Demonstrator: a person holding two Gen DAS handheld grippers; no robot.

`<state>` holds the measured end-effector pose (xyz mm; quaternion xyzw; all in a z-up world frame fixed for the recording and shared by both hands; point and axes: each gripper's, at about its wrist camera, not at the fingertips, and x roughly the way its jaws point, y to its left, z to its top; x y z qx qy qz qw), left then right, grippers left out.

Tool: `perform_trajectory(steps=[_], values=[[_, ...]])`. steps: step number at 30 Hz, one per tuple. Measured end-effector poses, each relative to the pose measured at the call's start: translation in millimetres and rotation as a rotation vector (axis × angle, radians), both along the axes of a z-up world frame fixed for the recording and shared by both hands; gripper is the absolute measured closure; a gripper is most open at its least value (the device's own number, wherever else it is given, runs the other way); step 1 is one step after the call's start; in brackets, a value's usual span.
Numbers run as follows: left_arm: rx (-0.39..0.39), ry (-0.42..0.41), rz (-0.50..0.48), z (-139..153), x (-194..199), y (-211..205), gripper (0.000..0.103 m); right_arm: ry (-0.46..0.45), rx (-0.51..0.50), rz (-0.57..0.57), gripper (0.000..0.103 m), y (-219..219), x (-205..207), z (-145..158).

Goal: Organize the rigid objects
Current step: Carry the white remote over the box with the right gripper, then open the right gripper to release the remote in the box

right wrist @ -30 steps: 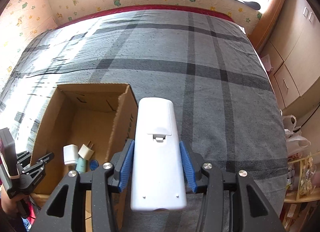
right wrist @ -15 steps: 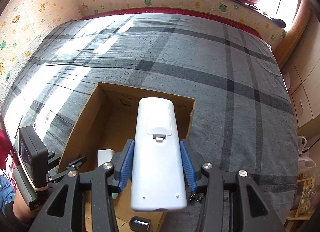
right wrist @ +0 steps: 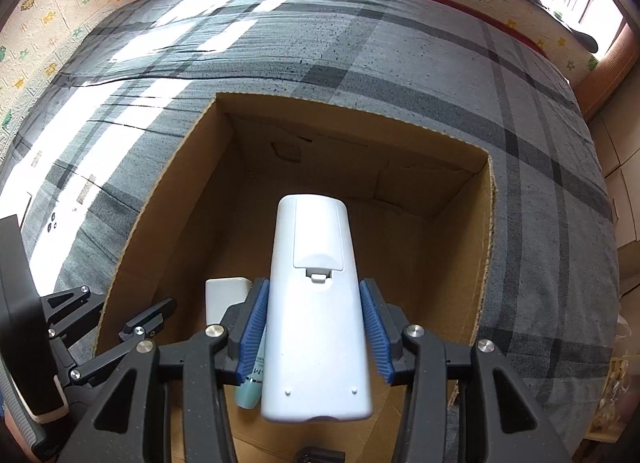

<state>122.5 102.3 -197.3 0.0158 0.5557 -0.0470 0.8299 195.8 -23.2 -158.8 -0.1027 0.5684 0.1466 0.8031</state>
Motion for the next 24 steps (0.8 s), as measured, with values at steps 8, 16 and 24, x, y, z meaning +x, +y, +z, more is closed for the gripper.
perform_trajectory(steps=[8, 16, 24], values=[[-0.009, 0.0, -0.001, -1, 1, 6, 0.089, 0.061, -0.053, -0.033, 0.053, 5, 6, -35], [-0.011, 0.001, 0.0, -1, 1, 9, 0.09, 0.09, -0.07, -0.039, 0.053, 2, 6, -47], [-0.002, 0.0, 0.0, -3, 1, 6, 0.089, 0.108, -0.064, -0.028, 0.053, 0, 6, -51]])
